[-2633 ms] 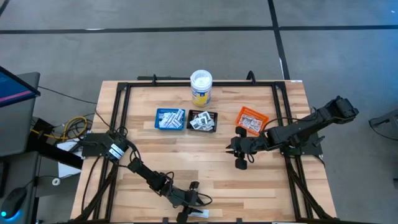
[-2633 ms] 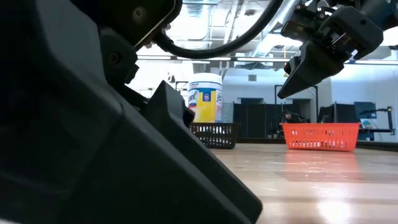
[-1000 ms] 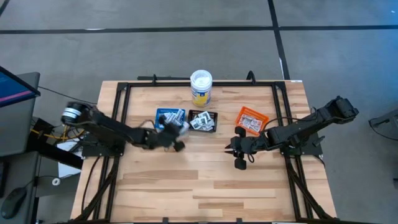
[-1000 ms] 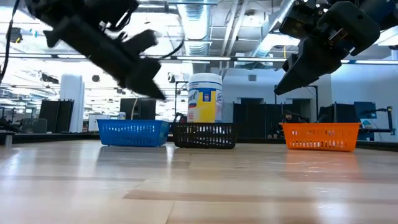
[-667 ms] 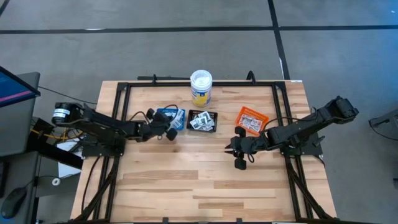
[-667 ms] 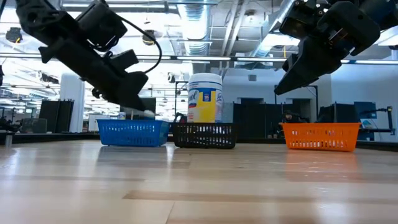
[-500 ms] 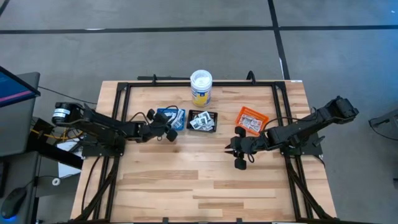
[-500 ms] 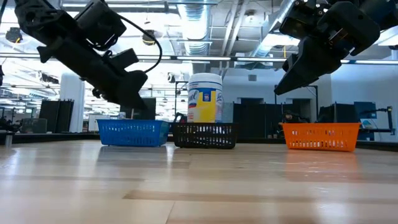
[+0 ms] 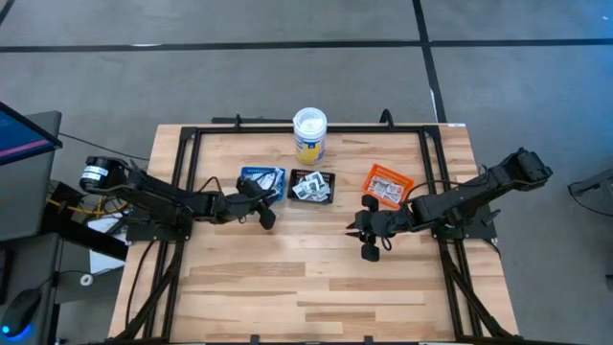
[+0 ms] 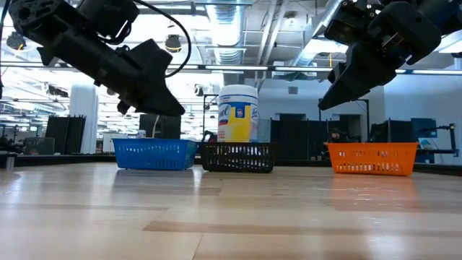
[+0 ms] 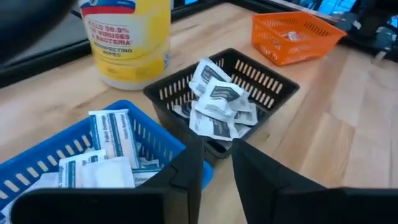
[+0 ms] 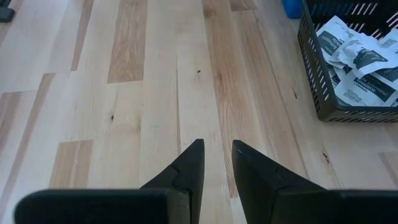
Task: Pick & Place First Aid Supplies
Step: Put the blue bandage into the blue bin
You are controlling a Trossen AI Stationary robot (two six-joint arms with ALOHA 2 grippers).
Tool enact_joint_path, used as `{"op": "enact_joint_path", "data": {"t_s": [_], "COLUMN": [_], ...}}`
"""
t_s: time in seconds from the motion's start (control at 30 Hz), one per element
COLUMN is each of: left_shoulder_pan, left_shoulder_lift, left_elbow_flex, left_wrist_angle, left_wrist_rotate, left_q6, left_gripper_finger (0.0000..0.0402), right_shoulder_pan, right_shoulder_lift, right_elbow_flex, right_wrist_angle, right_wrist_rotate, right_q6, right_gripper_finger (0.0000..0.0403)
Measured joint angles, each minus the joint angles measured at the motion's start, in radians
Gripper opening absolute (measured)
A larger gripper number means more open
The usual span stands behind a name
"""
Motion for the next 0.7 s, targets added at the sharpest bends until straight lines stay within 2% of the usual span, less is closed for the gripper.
{"op": "enact_joint_path", "data": {"t_s": [0.2,0.43,0.7], "left_shoulder_pan": [0.034,0.12,0.211], "left_shoulder_lift": [0.0,0.0,0.0], "left_elbow_flex": [0.0,-0.001,-0.001], "left_wrist_angle": [-0.072,-0.233,-0.243], "left_wrist_rotate": [-0.038,-0.026,-0.023], "left_q6": [0.028,-0.088,-0.092], "left_gripper_finger": [0.0072,0.0059,0.0049], "right_shoulder_pan": [0.0,0.0,0.0], "right_shoulder_lift": [0.0,0.0,0.0], "right_elbow_flex": [0.0,0.0,0.0], "right_wrist_angle": [0.0,0.0,0.0], "right_wrist_rotate": [0.0,0.0,0.0], "right_q6": [0.0,0.0,0.0], "right_gripper_finger": [0.0077,0.0077,0.0077]}}
